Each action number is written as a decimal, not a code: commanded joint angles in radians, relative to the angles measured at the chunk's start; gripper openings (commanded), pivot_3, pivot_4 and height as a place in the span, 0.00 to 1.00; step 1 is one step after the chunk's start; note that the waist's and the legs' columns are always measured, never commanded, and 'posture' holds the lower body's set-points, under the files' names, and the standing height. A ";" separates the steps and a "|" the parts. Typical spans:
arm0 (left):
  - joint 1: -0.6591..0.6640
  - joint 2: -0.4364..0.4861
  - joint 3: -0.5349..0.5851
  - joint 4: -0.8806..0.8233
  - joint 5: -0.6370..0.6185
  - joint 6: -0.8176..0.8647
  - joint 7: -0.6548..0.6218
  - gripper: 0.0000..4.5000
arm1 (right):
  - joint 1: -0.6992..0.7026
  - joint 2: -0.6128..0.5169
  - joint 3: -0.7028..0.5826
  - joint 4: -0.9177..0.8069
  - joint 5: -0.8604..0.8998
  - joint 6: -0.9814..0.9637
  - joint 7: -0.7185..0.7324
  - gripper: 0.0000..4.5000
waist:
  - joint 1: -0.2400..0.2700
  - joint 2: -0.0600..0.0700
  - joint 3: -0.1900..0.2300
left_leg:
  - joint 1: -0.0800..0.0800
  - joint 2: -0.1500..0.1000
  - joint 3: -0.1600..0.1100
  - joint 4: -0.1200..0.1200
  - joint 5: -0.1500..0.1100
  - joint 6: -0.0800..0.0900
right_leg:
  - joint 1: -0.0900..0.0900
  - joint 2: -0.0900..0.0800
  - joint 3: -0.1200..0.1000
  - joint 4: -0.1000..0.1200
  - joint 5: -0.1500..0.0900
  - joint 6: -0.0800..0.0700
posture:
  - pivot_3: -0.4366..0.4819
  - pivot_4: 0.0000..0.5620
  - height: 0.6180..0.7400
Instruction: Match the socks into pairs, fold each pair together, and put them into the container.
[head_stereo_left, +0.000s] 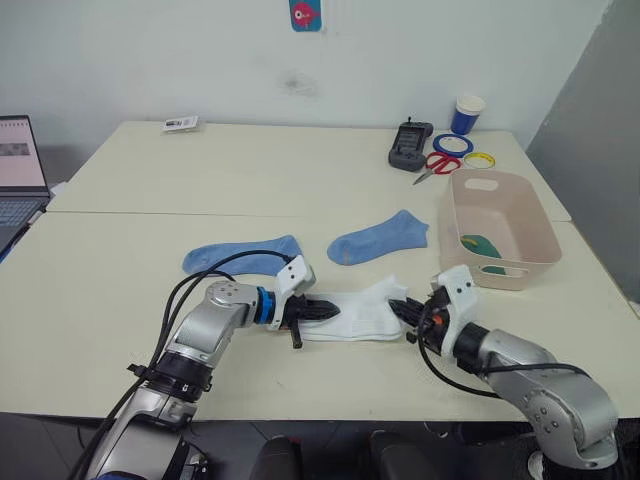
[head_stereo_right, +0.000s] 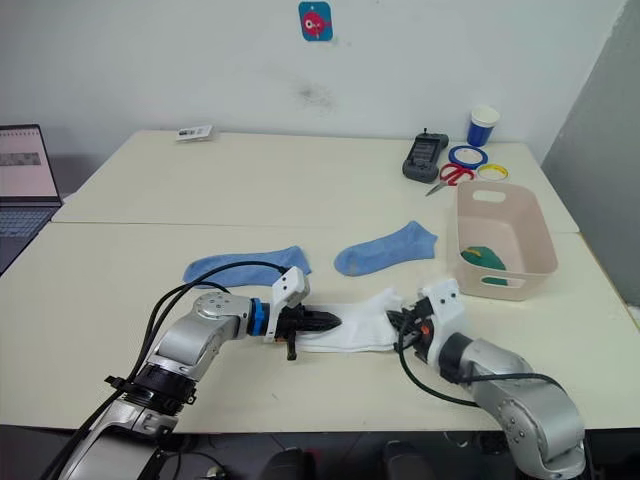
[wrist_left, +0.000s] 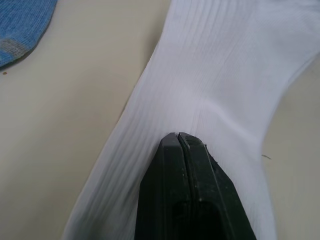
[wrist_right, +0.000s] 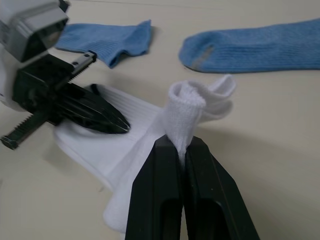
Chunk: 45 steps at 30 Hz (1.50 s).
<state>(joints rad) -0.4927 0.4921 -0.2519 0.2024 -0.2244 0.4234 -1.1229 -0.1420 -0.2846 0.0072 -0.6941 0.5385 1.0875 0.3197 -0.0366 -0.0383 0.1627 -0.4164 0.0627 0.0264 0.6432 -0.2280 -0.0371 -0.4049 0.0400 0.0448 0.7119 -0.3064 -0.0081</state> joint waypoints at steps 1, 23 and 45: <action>0.031 0.027 0.002 0.000 0.014 0.015 0.001 0.00 | -0.089 0.075 0.038 0.009 0.060 0.080 -0.036 0.00 | -0.005 0.000 0.000 | 0.000 0.000 0.000 0.000 0.000 0.000 | 0.000 0.000 0.000 0.000 0.000 0.000 | 0.48 0.27 0.93; 0.106 0.176 0.045 -0.101 -0.027 0.069 -0.032 0.00 | -0.325 0.187 0.281 0.402 -0.075 0.001 -0.011 0.00 | -0.020 0.000 0.000 | 0.000 0.002 -0.001 0.000 0.000 0.000 | -0.001 -0.002 0.001 0.000 0.000 0.000 | 0.48 0.27 0.93; 0.009 0.249 0.372 -0.055 -0.168 0.159 0.094 0.00 | -0.327 0.042 0.247 0.207 -0.082 -0.036 0.059 0.67 | -0.015 -0.002 0.005 | -0.002 0.002 -0.002 0.000 0.000 0.000 | -0.002 -0.005 -0.001 0.000 0.000 0.000 | 0.48 0.27 0.93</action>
<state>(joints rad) -0.4486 0.7313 0.0665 0.1768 -0.3484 0.5863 -1.0184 -0.4741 -0.2274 0.2601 -0.4409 0.4780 1.0851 0.3735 -0.0520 -0.0407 0.1675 -0.4184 0.0644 0.0242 0.6429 -0.2280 -0.0370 -0.4066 0.0353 0.0435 0.7116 -0.3064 -0.0081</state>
